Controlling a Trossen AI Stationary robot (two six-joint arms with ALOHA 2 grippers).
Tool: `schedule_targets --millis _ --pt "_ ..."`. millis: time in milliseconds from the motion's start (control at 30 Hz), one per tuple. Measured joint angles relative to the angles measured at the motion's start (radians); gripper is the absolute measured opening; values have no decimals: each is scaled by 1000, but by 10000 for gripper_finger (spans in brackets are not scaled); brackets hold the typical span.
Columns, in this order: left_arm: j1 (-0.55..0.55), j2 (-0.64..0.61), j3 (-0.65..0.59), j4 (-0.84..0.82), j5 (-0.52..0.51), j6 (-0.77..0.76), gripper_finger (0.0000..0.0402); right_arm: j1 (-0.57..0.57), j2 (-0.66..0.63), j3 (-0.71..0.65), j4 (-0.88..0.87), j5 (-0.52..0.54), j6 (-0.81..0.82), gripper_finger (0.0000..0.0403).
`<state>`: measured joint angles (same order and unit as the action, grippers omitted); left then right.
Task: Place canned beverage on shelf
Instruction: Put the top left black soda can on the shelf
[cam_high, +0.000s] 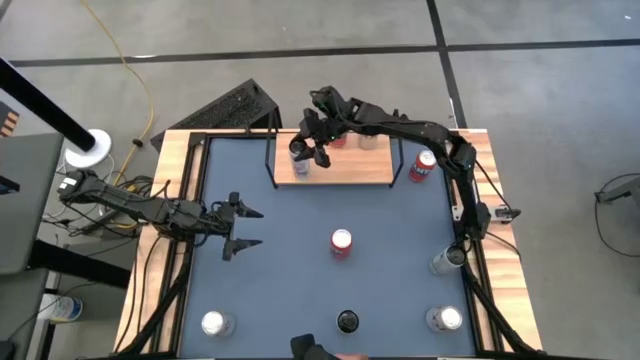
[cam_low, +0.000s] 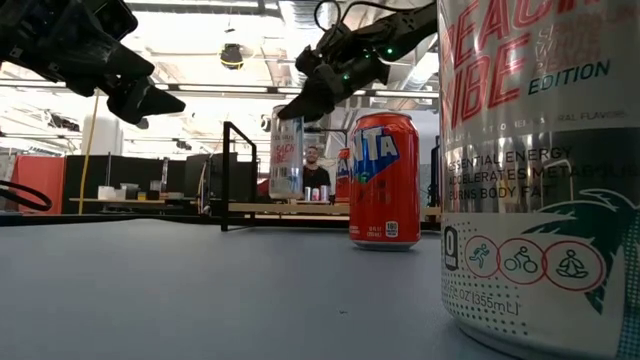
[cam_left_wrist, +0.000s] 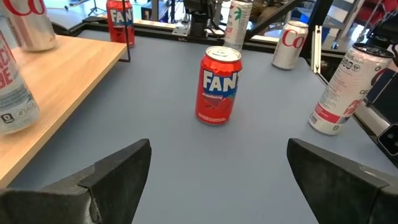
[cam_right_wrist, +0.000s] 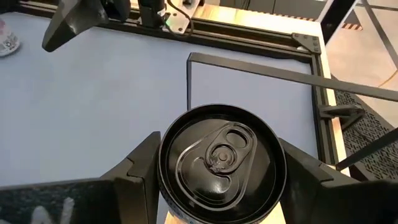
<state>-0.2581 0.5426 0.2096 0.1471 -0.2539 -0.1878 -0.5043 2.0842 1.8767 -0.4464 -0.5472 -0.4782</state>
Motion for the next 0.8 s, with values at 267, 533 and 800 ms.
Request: schedule_targets --millis 267,533,800 --pt "0 0 0 0 0 0 364 -9 15 0 -6 44 -16 219" --pt "0 0 0 0 2 7 364 -8 15 0 -7 51 -20 239" --pt "0 0 0 0 6 7 364 -8 15 0 -9 56 -19 285"
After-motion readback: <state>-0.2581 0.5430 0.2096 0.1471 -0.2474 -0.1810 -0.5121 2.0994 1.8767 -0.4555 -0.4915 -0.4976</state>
